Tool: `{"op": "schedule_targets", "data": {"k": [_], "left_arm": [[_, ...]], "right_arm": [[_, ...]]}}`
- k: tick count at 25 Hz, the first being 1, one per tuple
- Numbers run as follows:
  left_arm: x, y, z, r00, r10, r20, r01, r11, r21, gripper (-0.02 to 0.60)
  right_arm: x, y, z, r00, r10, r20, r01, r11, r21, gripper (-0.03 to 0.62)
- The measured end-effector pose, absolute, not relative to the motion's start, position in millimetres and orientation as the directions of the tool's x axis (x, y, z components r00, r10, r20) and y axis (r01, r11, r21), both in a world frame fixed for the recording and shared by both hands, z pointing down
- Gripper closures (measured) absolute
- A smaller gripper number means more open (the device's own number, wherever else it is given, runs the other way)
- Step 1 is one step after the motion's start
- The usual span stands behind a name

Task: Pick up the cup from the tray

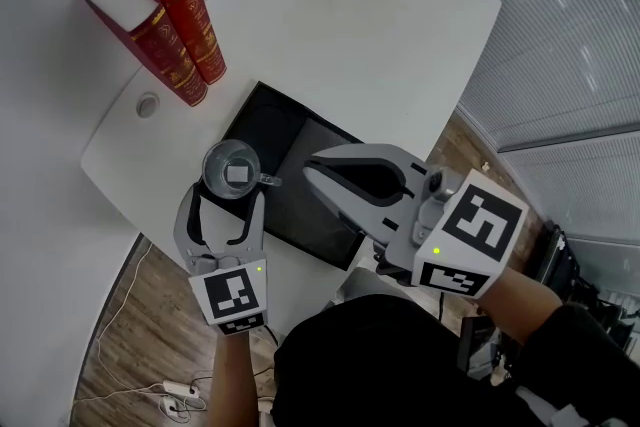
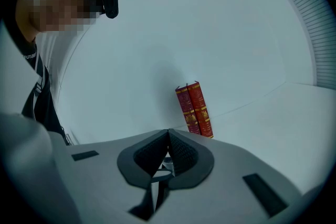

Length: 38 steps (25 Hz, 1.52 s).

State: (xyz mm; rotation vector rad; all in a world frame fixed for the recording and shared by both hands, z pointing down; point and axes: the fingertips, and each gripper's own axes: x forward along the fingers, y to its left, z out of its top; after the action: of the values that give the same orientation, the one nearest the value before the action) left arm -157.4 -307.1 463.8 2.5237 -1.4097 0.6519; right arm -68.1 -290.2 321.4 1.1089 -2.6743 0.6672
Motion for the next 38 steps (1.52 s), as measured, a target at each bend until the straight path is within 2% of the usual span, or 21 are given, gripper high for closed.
{"op": "schedule_targets", "data": {"k": [6,27,33,38], "left_arm": [[-152,-314,469,0.469,-0.755,0.458,-0.832,-0.551,-0.056,0.164],[-143,-331,483,0.476,-0.754,0.453,-0.793,-0.590,-0.149,0.149],[-139,-337,484,0.494,-0.739,0.458,-0.752,-0.627,-0.202,0.110],[-126,-343,486,0.581,-0.677,0.452,-0.668,-0.714,-0.211,0.103]], "right_arm": [[-67,-291,323,-0.705,-0.629,0.327,-0.709,0.618,-0.340,0.580],[-62,-296,339,-0.690,-0.623,0.369,-0.724,0.595,-0.349,0.580],[-61,-300,341,-0.688,-0.623,0.372,-0.726,0.590,-0.353,0.580],[-61,-302,345,-0.688,-0.621,0.376,-0.726,0.586,-0.361,0.580]]}}
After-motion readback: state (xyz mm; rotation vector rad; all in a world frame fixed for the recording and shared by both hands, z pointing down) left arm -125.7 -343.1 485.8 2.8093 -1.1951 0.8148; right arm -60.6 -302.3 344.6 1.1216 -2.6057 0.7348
